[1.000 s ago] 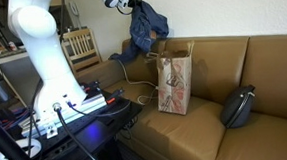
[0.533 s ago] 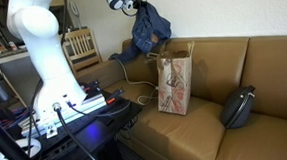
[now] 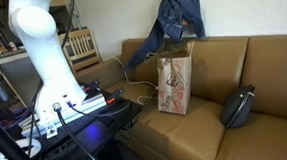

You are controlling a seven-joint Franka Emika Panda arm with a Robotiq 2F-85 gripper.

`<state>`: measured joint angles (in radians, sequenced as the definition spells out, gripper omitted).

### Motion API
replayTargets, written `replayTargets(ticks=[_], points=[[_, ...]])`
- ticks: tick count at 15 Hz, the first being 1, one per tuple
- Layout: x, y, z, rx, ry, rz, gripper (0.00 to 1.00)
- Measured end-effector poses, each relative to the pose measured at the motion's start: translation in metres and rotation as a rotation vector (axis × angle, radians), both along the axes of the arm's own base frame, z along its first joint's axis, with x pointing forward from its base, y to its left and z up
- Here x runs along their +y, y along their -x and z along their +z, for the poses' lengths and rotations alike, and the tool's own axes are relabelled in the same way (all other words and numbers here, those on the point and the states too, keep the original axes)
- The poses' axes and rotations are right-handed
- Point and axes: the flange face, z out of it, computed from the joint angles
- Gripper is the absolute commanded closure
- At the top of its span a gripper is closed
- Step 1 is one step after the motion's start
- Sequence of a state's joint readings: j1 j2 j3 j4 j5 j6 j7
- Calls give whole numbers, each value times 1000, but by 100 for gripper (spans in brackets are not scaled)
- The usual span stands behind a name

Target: Move the bag to the right and place the blue cloth inside it

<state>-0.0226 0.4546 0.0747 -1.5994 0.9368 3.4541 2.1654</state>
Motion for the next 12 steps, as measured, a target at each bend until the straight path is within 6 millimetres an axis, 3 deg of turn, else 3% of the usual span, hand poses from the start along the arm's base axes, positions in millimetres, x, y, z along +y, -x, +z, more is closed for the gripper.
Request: replayTargets(ticks=[2,4,8,12], points=[[-23,13,30,-57,-57,-70,96],[-32,29,61,-115,-141,-114,96],[-18,58,109,-188,-328,-99,96],[-8,70,128,-227,-530,-98,96]])
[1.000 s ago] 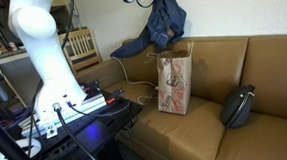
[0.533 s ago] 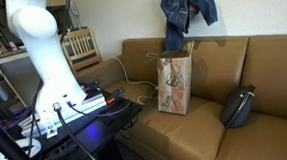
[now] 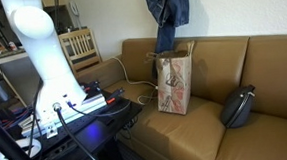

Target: Move the bag to the right and place the blue cloth inside it

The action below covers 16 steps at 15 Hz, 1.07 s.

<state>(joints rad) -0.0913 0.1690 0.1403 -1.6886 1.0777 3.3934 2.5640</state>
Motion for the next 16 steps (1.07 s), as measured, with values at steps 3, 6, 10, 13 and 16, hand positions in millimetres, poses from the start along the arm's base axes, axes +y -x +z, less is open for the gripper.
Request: replayTargets(ticks=[3,6,10,13,16], points=[[-3,3,-4,-4,-153,-7,96],[-17,2,-18,18,-310,3,96],[-34,2,-59,59,-544,27,96],[-48,8,-119,102,-716,52,96],[-65,29,-194,148,-826,29,96]])
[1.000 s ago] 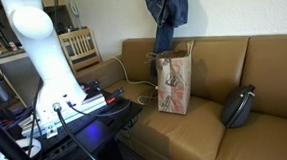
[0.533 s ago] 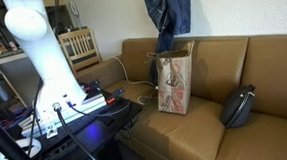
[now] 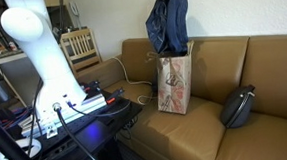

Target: Move the bag to the right and place the blue cloth inside it

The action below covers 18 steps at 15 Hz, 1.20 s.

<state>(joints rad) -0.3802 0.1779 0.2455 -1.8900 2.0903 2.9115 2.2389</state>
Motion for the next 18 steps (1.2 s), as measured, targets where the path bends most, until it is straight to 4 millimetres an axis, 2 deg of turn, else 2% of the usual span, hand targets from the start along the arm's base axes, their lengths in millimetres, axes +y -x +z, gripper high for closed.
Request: replayTargets(ticks=[2,4,6,10,12,18], points=[[-11,20,-45,37,-35,-16,96],[-19,38,-77,70,-49,-29,96],[-26,50,-95,92,-53,-34,96],[-42,63,-114,136,-25,-64,96],[-52,67,-135,182,-11,-74,96],[-62,75,-253,447,-19,-27,96]])
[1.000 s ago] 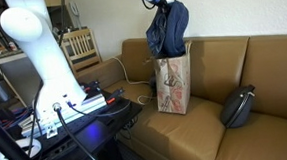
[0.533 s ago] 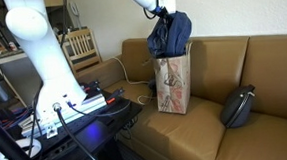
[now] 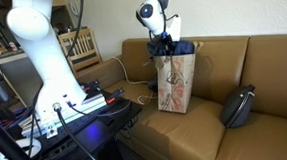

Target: Move the bag to the right and place the blue cloth inside it

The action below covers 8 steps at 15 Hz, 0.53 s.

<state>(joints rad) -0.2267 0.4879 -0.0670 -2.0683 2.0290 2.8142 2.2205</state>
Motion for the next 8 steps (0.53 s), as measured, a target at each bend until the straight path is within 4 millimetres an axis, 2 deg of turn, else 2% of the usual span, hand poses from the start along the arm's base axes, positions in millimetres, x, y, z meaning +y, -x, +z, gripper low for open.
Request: replayTargets(ticks=[2,4,5,6,8], points=[[-3,0,-34,90,-15,10,96],[-7,-2,-57,169,-14,27,96],[-9,-3,-65,211,3,40,60],[-11,-4,-72,254,30,62,59],[-11,-4,-83,323,102,105,47]])
